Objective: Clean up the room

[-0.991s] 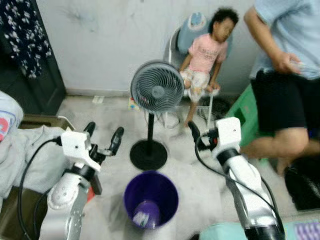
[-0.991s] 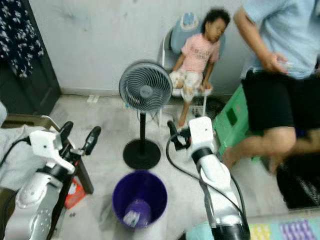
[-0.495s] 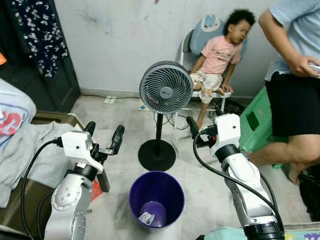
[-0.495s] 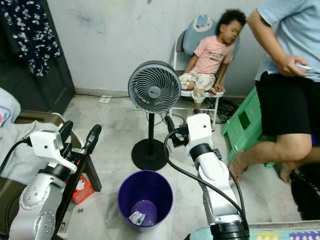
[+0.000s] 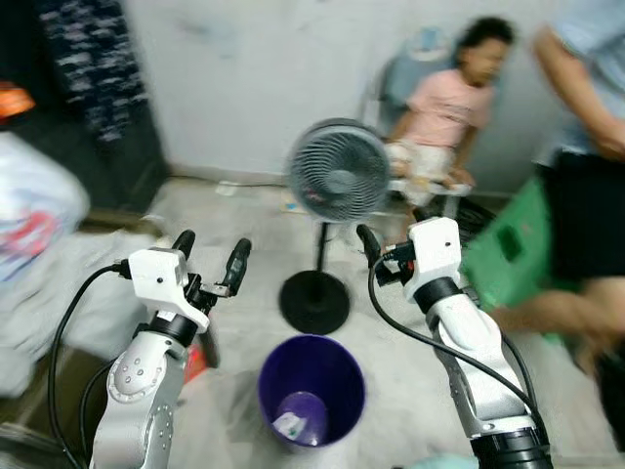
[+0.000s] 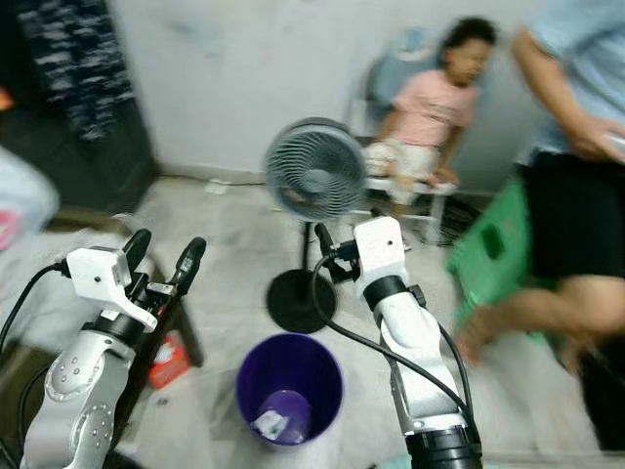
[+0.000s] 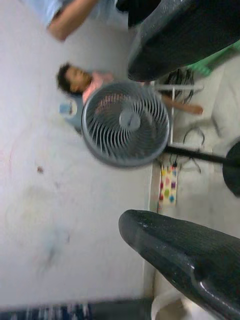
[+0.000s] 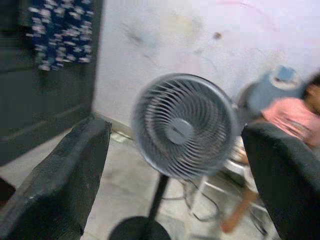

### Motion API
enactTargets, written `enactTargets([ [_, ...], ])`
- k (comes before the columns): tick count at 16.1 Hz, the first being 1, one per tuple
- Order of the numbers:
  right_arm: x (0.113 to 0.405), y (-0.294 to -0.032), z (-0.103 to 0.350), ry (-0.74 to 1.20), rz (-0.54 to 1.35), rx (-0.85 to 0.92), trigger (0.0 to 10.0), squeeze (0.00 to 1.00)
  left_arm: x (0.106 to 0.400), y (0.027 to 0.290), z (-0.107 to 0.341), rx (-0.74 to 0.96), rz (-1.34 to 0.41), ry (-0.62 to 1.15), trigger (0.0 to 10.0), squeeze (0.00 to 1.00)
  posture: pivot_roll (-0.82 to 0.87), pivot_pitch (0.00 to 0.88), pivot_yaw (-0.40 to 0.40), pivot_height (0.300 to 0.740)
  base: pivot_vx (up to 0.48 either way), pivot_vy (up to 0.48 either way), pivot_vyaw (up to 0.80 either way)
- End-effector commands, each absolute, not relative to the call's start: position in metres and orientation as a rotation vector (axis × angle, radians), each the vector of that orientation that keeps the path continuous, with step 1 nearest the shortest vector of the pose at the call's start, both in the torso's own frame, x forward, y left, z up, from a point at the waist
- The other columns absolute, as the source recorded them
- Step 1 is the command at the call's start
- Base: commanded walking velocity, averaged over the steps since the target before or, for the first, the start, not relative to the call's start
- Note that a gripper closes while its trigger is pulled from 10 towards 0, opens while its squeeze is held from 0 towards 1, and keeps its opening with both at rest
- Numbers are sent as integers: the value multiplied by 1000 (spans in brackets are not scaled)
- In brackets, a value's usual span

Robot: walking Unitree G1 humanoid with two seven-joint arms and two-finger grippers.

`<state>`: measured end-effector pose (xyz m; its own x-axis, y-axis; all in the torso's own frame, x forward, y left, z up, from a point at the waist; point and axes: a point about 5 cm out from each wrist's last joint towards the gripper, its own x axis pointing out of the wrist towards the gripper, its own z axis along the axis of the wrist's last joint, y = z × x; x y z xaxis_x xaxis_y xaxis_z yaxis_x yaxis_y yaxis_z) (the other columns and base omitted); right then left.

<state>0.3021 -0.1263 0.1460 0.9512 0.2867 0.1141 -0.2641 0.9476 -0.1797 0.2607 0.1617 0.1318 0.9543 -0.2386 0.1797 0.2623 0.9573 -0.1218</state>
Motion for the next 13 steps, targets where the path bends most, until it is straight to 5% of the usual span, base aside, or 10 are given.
enactTargets([
  [1,303,-125,148,-148,282,-167,10000,0,262,159,131,-128,-272,-151,10000,0,-30,0,-55,740,0,0,800],
  [13,306,-123,149,-151,284,-160,10000,0,267,158,130,-107,-261,-147,10000,0,-30,0,-59,740,0,0,800],
])
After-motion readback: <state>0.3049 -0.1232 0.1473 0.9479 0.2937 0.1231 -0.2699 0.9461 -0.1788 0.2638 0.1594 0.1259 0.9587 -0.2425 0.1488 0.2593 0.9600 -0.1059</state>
